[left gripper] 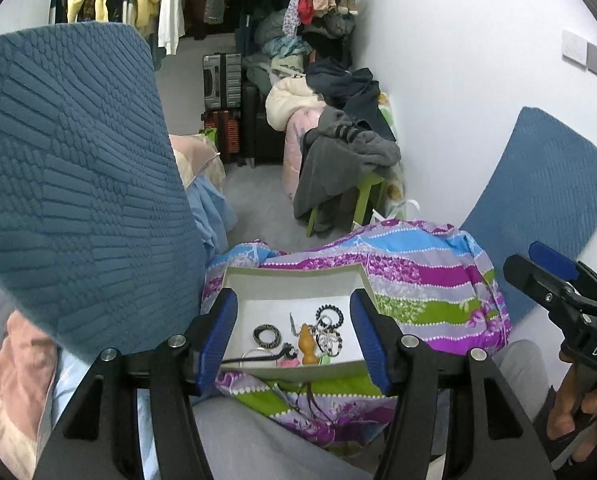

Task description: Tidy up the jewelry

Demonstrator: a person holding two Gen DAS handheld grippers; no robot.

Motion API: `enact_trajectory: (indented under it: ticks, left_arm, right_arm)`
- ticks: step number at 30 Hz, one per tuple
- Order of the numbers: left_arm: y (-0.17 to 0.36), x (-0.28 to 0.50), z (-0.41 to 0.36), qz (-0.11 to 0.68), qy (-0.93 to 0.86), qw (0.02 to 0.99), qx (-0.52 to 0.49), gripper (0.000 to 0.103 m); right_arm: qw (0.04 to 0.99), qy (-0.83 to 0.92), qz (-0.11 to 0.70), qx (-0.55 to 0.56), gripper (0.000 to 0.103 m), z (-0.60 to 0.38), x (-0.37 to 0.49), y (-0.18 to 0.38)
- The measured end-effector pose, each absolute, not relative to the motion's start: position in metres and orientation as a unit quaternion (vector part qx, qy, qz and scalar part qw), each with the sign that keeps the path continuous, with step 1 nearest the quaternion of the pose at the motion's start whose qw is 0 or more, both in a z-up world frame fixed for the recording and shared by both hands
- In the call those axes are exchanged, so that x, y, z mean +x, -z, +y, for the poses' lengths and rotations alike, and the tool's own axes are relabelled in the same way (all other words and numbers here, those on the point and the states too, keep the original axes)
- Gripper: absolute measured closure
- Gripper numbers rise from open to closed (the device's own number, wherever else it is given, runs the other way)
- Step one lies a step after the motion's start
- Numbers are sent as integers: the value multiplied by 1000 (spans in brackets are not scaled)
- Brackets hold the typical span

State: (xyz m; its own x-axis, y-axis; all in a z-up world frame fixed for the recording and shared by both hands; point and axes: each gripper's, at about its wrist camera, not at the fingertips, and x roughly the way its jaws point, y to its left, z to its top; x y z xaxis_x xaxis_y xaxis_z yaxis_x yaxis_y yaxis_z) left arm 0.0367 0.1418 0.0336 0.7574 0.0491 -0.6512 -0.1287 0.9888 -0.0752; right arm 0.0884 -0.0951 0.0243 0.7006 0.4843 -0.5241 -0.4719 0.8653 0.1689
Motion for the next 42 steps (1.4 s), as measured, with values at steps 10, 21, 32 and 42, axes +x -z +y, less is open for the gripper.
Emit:
enact_trajectory:
  ticks: [10, 21, 32, 42]
  left_arm:
    - [-21, 9, 136, 354, -47, 931, -79, 44]
    - [-5, -1, 135, 349, -47, 932, -88, 21]
    - [6, -2, 136, 367, -60, 924, -90, 21]
    - [7, -3, 132, 377, -61, 920, -89, 21]
  right_arm:
    - [920, -241, 309, 6, 16, -110, 69, 1]
    - [919, -217, 329, 1, 0, -114, 64, 25]
    - [919, -200, 339, -4, 0, -119, 61, 39]
    - [919, -198, 340, -8, 0, -119, 61, 42]
